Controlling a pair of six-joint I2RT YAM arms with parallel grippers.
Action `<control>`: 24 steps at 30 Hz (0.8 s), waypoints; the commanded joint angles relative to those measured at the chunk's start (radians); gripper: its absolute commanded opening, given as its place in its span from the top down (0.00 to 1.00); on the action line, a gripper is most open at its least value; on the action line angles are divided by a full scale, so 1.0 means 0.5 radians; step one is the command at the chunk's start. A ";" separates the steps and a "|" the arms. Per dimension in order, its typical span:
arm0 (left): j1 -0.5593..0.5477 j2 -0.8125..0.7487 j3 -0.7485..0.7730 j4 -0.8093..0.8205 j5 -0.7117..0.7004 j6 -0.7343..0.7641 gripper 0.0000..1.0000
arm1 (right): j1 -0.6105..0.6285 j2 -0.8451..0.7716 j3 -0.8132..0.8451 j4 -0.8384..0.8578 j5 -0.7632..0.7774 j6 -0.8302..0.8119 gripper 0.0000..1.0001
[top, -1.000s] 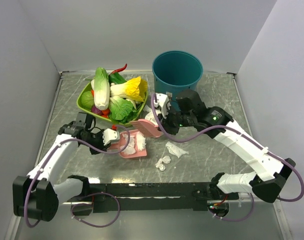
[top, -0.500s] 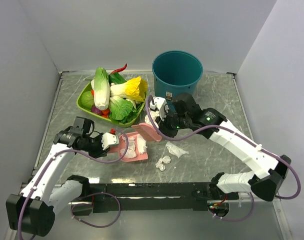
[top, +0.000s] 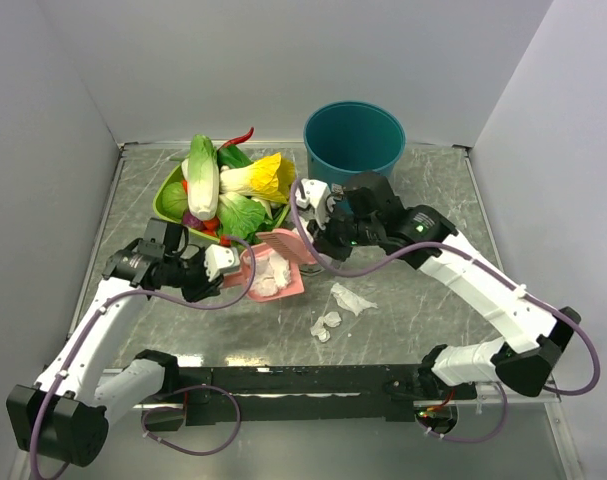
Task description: Sweep away the paper scraps from the table
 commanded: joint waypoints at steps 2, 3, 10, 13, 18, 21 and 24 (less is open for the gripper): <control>-0.035 0.040 0.183 0.094 0.138 -0.110 0.99 | -0.039 -0.184 0.195 -0.082 0.225 -0.337 1.00; -0.041 0.050 0.202 0.106 0.141 -0.128 0.99 | -0.051 -0.196 0.216 -0.067 0.250 -0.346 1.00; -0.087 0.187 0.377 0.207 0.163 -0.230 0.99 | -0.287 -0.175 0.502 -0.046 0.214 -0.181 1.00; -0.112 0.286 0.475 0.281 0.163 -0.291 0.99 | -0.348 -0.162 0.572 -0.003 0.259 -0.138 1.00; -0.146 0.470 0.714 0.413 0.123 -0.469 0.99 | -0.627 -0.272 0.511 0.071 0.413 -0.015 1.00; -0.152 0.562 0.855 0.477 0.098 -0.549 0.99 | -0.802 -0.383 0.401 -0.014 0.492 0.135 1.00; -0.158 0.642 1.005 0.508 0.068 -0.607 0.99 | -0.916 -0.472 0.337 -0.217 0.590 0.288 1.00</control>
